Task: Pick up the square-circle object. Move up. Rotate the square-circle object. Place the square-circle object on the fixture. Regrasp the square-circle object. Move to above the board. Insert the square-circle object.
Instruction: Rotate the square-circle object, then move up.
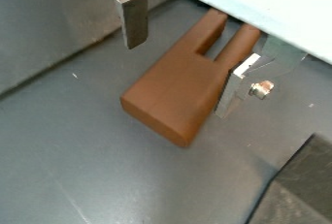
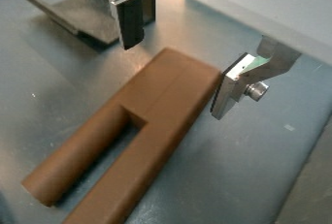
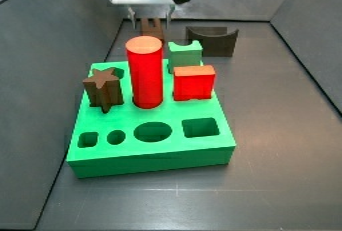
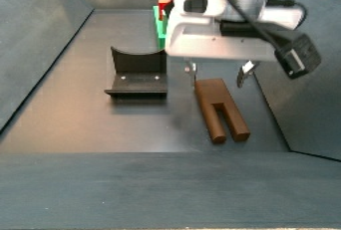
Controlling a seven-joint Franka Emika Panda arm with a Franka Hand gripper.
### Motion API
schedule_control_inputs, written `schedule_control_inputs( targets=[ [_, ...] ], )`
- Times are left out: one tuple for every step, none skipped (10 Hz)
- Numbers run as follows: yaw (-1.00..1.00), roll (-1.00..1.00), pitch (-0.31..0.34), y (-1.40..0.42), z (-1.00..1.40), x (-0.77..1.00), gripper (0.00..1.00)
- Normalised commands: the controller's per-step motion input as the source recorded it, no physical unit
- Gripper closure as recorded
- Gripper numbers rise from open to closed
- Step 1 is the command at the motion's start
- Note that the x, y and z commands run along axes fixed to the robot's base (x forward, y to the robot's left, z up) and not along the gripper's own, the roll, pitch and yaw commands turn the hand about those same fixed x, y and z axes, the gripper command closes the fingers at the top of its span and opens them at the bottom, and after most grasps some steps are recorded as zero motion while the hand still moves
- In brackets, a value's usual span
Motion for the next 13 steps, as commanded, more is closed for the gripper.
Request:
schedule_control_inputs(
  targets=[
    [-0.01,-0.10,-0.073,0.01,-0.68,0.04,0.00],
    [-0.01,-0.11,-0.082,0.01,-0.57,0.03,0.00],
    [0.00,-0.12,-0.090,0.01,-0.46,0.03,0.00],
    [0.00,-0.13,-0.101,0.01,-0.32,0.03,0.00],
    [0.00,-0.13,-0.108,0.01,-0.22,0.03,0.00],
    [0.00,0.00,0.000,0.00,0.00,0.00,1.00],
    [0.00,0.00,0.000,0.00,0.83,0.00,1.00],
    [0.00,0.00,0.011,0.00,0.81,-0.01,1.00],
    [0.00,0.00,0.027,0.00,0.75,-0.03,1.00],
    [-0.01,0.02,0.051,0.01,0.56,-0.02,1.00],
    [-0.01,0.03,0.065,0.01,0.42,-0.01,1.00],
    [-0.01,0.04,0.075,0.01,0.28,-0.01,1.00],
    [-0.01,0.05,0.078,0.01,0.18,-0.01,1.00]
  ],
)
